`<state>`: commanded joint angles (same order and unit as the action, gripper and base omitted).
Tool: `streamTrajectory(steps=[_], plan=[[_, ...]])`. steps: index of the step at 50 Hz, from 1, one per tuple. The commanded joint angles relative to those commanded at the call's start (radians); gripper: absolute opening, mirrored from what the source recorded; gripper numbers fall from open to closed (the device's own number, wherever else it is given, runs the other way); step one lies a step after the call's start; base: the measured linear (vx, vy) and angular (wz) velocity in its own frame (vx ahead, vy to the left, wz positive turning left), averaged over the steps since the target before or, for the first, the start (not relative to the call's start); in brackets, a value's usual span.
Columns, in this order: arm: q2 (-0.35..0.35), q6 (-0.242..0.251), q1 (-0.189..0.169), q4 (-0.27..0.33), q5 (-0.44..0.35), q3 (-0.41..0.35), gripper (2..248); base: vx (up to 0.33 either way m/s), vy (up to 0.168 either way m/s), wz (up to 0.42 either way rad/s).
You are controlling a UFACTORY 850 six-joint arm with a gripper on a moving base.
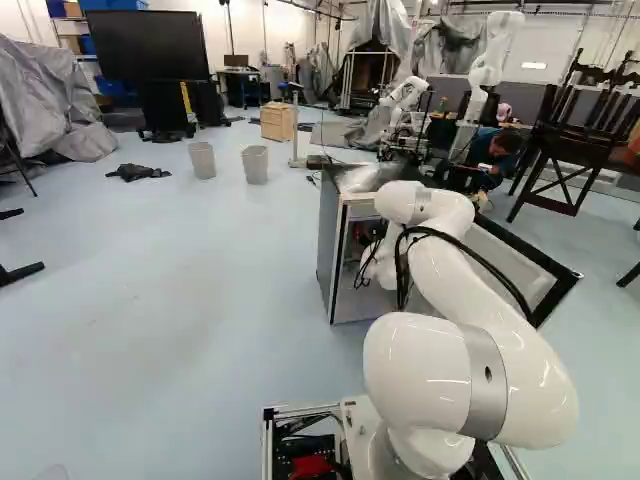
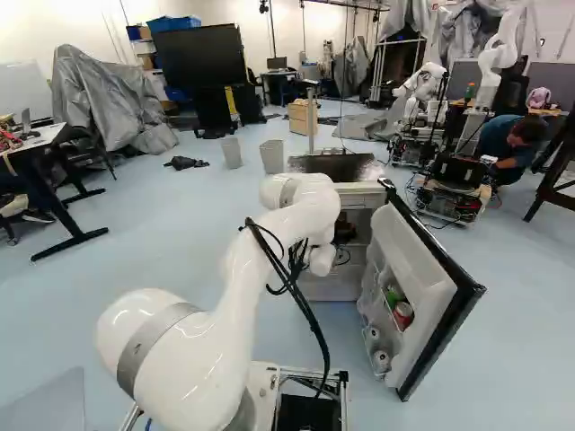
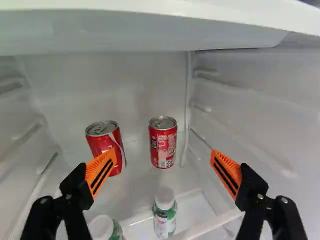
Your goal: Grab a drink from the fridge
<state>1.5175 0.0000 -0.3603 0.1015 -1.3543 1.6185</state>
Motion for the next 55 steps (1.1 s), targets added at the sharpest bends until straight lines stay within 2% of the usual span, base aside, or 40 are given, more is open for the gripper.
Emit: streamTrajectory(steps=[23,55], plan=[[0.057,0.000,0.008,0.000,0.005,0.101,247,0.000,0.000,0.000],[0.117,0.000,0.016,0.000,0.053,0.207,247,0.000,0.000,0.000]])
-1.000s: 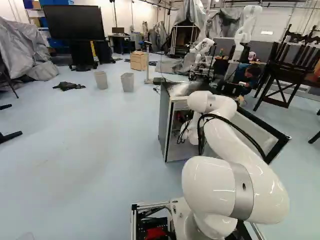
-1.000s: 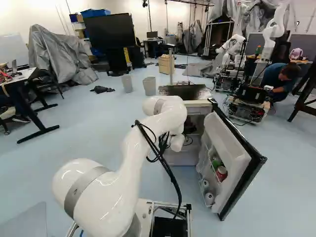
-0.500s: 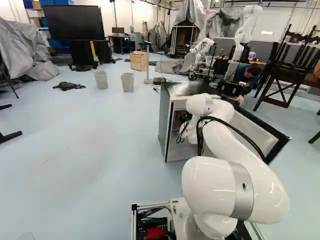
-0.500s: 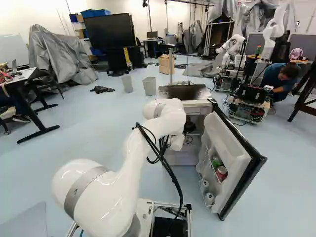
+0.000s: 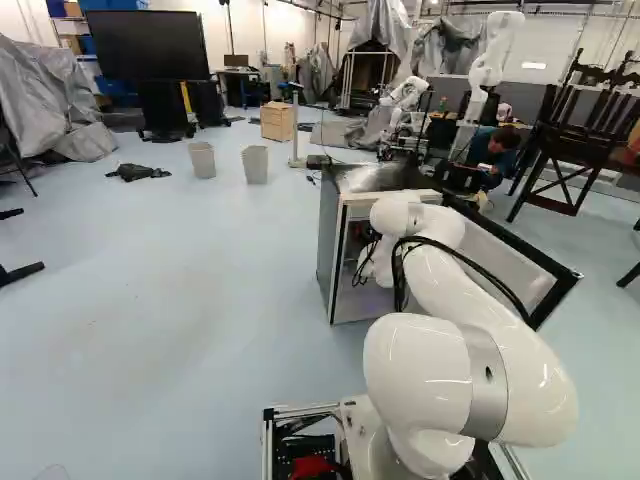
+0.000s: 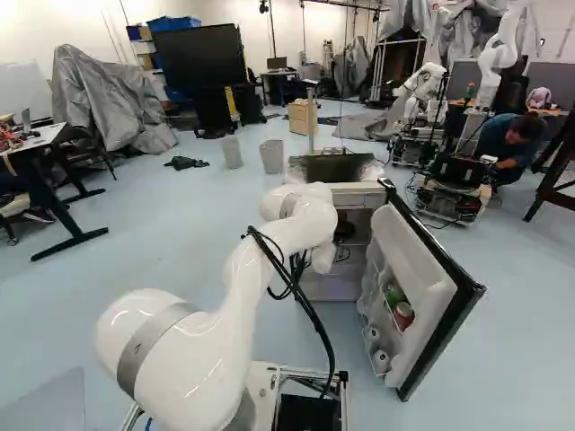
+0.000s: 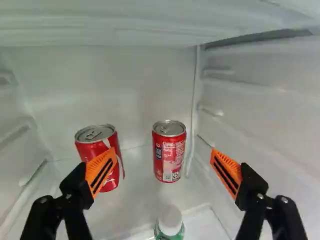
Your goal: Grab a drink from the fridge
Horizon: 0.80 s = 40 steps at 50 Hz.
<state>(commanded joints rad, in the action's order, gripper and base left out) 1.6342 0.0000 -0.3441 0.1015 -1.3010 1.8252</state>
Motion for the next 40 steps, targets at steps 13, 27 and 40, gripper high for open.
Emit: streamTrajectory(steps=[13,27,40], plan=[[0.022,0.000,0.002,0.000,0.025,0.039,247,0.000,0.000,0.000],[0.046,0.000,0.001,0.000,0.051,0.080,247,0.000,0.000,0.000],[0.066,0.000,-0.002,0.000,0.056,0.116,247,0.000,0.000,0.000]])
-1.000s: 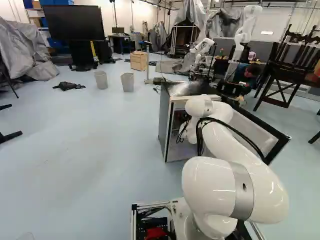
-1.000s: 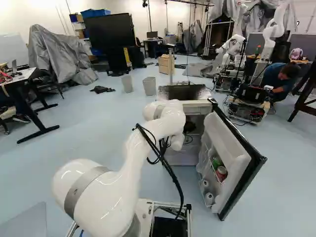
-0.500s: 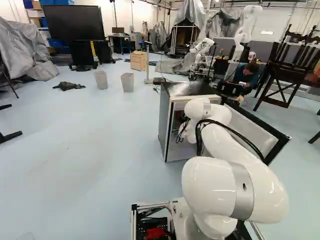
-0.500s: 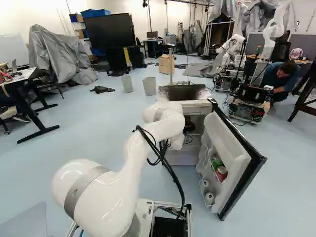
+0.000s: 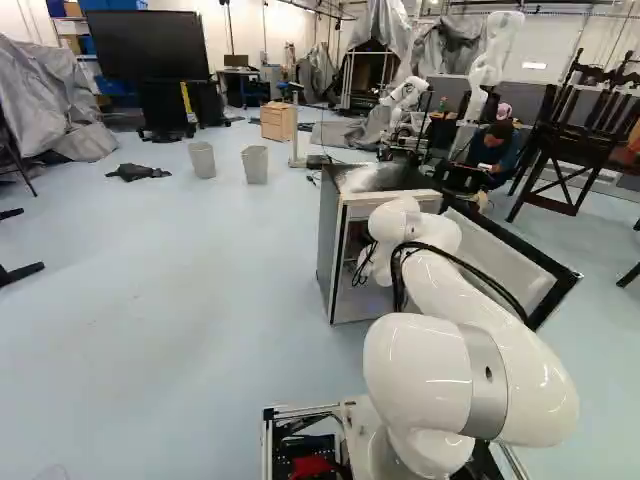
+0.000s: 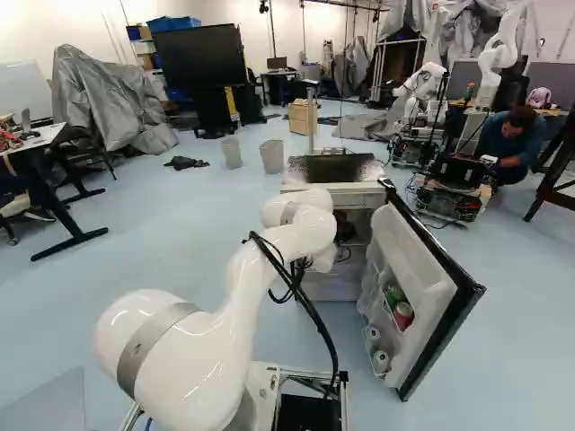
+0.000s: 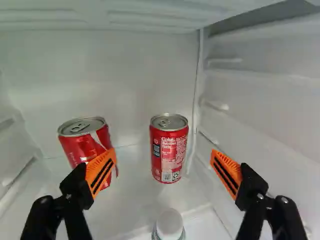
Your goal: Grab a drink from the fridge
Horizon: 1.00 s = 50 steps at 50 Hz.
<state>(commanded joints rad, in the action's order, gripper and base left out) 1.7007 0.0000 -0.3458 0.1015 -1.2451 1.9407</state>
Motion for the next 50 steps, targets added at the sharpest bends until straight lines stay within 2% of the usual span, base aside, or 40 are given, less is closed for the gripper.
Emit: streamTrajectory(steps=[35,50], plan=[[0.073,0.000,0.001,0.000,0.000,0.125,247,0.000,0.000,0.000],[0.080,0.000,0.002,0.000,0.000,0.138,247,0.000,0.000,0.000]])
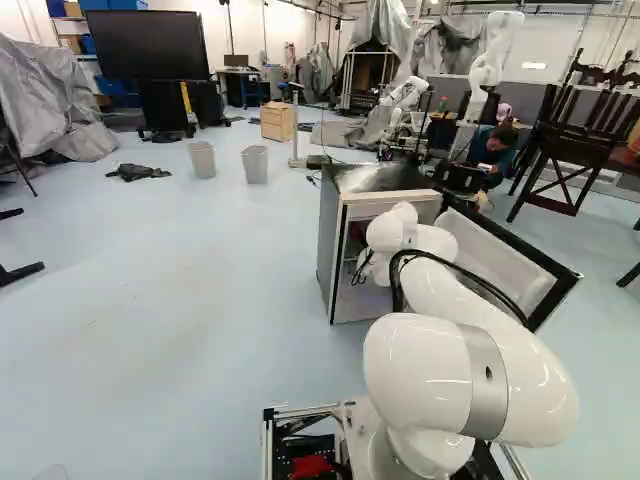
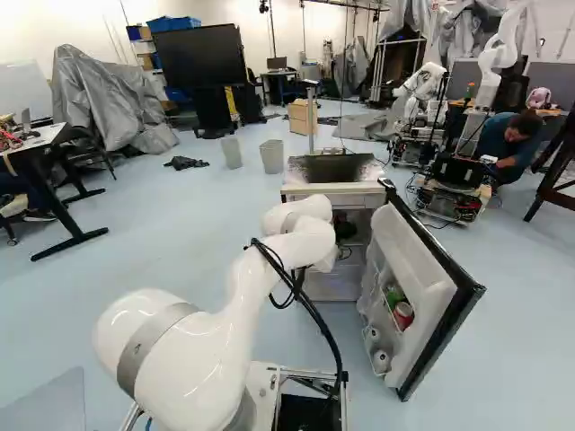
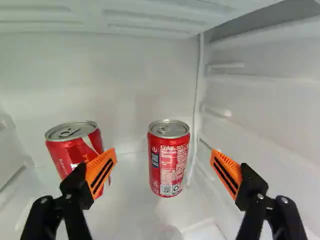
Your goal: Grab a drink from the fridge
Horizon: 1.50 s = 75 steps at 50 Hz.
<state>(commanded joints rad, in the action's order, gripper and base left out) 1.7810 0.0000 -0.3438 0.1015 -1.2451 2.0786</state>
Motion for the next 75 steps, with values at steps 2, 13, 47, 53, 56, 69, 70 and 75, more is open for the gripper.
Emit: streamTrajectory(steps=[2,13,47,53,56,69,70,75], plan=[[0.000,0.000,0.000,0.000,0.000,0.000,247,0.000,0.000,0.000],[0.000,0.000,0.000,0.000,0.000,0.000,231,0.000,0.000,0.000],[-0.026,0.000,-0.002,0.000,0.000,-0.044,95,0.000,0.000,0.000],[-0.052,0.000,-0.005,0.000,0.000,-0.090,95,0.000,0.000,0.000],[-0.065,0.000,-0.006,0.000,0.000,-0.111,95,0.000,0.000,0.000],[-0.124,0.000,-0.011,0.000,0.000,-0.213,95,0.000,0.000,0.000],[-0.128,0.000,-0.011,0.000,0.000,-0.220,95,0.000,0.000,0.000],[-0.150,0.000,-0.013,0.000,0.000,-0.258,95,0.000,0.000,0.000]])
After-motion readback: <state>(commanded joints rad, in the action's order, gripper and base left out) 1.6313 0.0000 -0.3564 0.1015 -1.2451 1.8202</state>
